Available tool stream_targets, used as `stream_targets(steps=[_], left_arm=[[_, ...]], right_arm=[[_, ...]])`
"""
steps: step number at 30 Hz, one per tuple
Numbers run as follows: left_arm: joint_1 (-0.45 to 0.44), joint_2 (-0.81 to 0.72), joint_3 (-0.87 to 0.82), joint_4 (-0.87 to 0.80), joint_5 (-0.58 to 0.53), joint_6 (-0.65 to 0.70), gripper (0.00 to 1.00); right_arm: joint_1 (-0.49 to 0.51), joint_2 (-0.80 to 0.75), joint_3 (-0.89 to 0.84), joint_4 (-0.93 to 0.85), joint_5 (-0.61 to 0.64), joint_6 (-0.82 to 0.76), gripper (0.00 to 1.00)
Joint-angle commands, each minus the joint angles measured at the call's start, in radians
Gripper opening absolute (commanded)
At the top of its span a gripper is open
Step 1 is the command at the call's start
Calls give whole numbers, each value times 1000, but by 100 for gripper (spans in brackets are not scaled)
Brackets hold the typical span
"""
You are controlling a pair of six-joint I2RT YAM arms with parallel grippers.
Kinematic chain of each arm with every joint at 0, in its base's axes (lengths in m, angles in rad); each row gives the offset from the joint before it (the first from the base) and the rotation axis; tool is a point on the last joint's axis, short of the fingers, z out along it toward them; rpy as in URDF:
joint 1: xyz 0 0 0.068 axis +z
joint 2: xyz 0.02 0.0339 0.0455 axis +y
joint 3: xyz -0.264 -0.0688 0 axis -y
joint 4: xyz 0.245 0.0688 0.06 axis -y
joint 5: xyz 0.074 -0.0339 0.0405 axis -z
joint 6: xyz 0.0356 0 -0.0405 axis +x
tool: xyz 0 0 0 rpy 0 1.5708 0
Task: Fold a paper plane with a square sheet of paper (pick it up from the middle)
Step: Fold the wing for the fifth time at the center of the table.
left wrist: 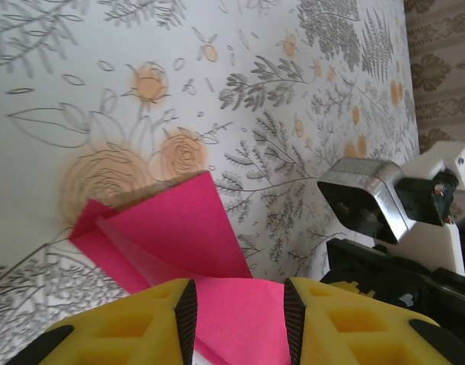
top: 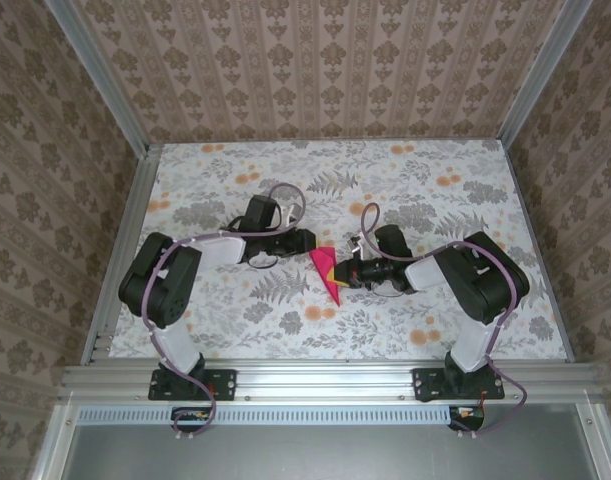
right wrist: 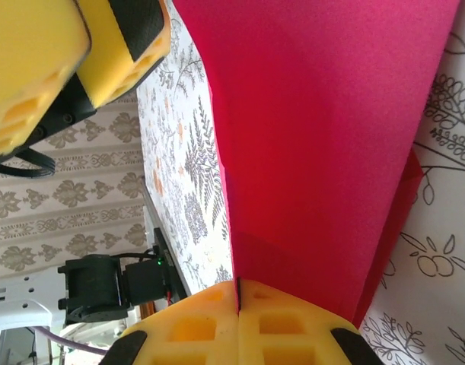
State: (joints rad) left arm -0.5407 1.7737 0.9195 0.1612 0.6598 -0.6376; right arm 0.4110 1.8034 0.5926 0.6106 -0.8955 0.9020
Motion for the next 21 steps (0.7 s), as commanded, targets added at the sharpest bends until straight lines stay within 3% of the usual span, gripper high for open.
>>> stream_targets(steps=[1,9,21], left_arm=[[-10,19,26,39,16,16,38],[-10,3,-25,61,-69,-57,39],[-39,11,-22,103,-23,-53,40]], right_arm=[[-14,-10,-24,52,-7,33,0],[-24,7,-33,61,9,43,0],[-29,44,-33,21,53,40,0]])
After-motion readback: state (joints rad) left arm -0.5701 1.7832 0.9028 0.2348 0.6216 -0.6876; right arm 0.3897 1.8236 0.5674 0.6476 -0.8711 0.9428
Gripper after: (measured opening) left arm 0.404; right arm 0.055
